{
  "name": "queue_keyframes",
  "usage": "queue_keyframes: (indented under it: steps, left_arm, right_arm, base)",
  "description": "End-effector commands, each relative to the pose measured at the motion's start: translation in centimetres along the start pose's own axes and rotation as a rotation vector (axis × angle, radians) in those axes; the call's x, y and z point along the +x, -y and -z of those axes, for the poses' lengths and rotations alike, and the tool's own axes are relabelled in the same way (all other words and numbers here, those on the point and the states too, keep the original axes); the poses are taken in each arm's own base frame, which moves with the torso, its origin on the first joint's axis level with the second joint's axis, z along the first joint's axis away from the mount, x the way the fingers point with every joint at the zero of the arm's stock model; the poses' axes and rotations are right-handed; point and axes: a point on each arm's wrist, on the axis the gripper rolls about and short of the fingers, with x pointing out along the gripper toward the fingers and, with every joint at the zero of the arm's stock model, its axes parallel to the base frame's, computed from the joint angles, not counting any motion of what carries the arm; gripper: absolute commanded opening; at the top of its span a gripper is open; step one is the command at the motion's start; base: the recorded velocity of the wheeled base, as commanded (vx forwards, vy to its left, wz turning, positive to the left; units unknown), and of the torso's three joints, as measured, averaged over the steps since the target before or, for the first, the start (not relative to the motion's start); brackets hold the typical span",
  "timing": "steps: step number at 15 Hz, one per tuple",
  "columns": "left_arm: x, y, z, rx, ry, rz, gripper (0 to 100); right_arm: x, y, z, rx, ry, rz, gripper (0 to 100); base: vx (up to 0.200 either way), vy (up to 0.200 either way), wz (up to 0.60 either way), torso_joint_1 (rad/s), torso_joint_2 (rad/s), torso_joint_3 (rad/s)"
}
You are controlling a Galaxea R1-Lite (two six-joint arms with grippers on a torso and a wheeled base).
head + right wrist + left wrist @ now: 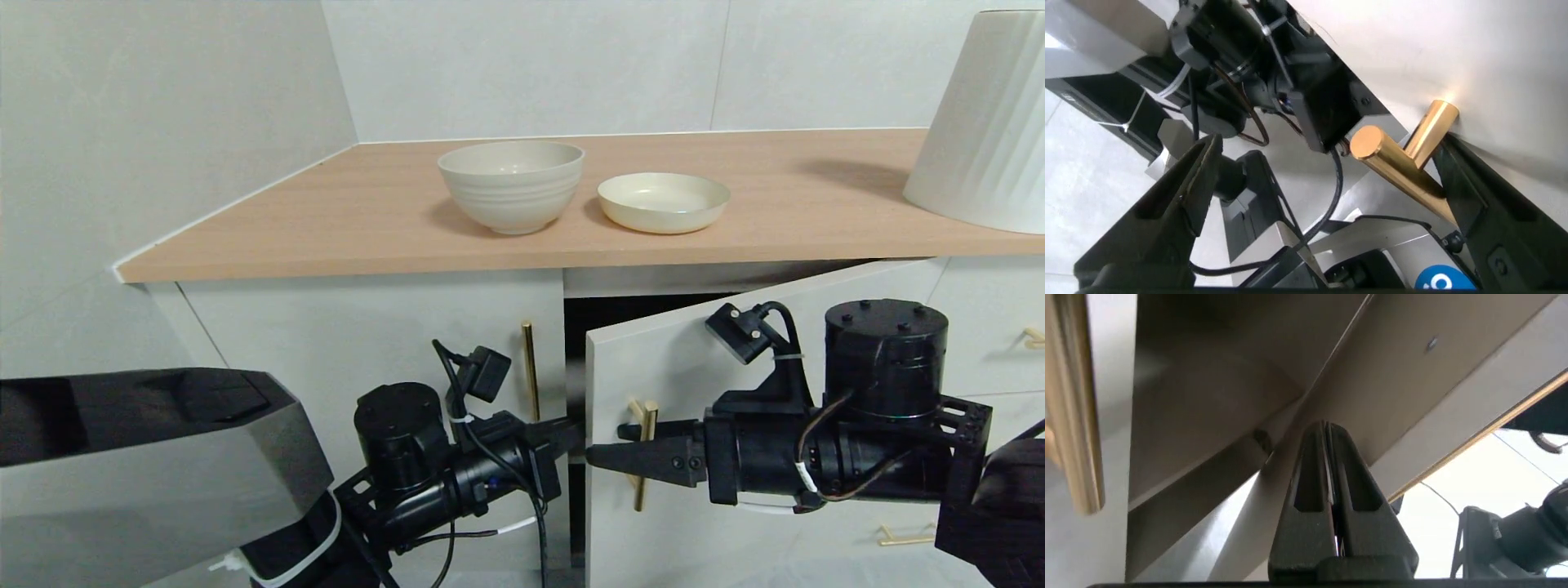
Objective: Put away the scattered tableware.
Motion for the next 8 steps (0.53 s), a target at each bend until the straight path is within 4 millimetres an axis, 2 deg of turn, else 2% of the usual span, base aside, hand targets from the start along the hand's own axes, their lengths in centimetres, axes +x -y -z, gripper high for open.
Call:
queue_keyframes:
  steps: [1,2,5,8]
  left_arm:
    - [-0.1,1.0,-0.5,0.010,0.014,0.025,0]
    - [-0.1,1.2,-0.7,0.013,0.017,0.032,0]
    - [-0.2,1.3,-0.9,0.016,0.023,0.037,0]
    - [0.4,2.1,-1.0,0.026,0.029,0.071,0]
  right_arm:
    - [-0.5,0.2,0.1,0.007,0.005,0.016,100]
    - [-1.5,0.1,-0.1,0.002,0.025,0.026,100]
    - [-2.6,-0.4,-0.1,-0.008,0.047,0.031,100]
    - [-3.6,-0.7,0.7,-0.001,0.042,0.037,100]
  base:
    - [0.000,0.000,0.00,0.000,0.00,0.000]
    - [0.000,0.000,0.00,0.000,0.00,0.000]
    - [0.000,0.000,0.00,0.000,0.00,0.000]
    - [0.000,0.000,0.00,0.000,0.00,0.000]
